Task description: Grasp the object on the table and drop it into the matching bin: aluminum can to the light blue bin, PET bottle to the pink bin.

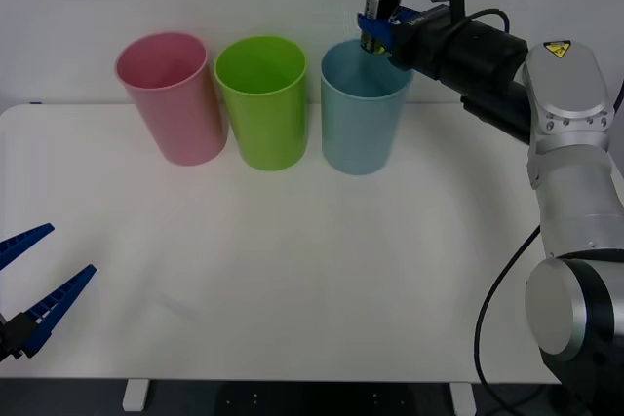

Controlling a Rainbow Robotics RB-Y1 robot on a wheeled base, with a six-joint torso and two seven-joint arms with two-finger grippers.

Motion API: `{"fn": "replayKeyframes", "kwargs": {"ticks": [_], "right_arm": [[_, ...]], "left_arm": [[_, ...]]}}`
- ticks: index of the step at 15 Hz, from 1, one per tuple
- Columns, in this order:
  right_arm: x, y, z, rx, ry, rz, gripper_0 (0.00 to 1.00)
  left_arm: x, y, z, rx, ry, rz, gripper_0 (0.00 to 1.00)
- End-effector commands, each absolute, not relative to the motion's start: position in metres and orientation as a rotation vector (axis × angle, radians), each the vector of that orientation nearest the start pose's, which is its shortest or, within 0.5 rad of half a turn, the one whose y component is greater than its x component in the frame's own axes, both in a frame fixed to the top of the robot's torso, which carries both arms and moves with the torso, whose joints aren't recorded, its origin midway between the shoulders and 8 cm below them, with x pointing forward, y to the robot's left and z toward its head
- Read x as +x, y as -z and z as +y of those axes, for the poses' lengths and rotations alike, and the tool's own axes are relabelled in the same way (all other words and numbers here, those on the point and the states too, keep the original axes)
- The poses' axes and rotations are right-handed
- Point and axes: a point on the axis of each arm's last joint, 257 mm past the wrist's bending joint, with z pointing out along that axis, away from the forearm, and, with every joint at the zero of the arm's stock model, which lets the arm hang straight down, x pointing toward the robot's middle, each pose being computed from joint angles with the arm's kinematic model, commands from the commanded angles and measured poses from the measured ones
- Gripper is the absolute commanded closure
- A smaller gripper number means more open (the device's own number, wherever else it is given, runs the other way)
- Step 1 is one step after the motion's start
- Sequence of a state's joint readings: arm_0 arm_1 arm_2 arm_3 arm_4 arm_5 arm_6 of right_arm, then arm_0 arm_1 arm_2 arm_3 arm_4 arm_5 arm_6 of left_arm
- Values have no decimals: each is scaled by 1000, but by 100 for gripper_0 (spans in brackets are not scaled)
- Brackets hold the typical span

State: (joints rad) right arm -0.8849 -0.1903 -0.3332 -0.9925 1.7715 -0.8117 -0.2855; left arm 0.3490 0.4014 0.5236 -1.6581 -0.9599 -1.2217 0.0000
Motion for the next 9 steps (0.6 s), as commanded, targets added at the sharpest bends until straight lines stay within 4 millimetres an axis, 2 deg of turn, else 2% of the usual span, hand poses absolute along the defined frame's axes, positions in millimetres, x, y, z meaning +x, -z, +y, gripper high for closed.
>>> {"fn": "replayKeyframes", "kwargs": {"ticks": [1,6,9], "right_arm": [[679,10,-99,-569,-510,1409,0],[679,8,-104,-551,-518,1396,0],[676,11,-114,-537,-527,1393,0]], "left_arm": [[342,169,330,465,567,1441,0],[342,169,330,465,567,1441,0],[342,169,330,465,567,1441,0]]}}
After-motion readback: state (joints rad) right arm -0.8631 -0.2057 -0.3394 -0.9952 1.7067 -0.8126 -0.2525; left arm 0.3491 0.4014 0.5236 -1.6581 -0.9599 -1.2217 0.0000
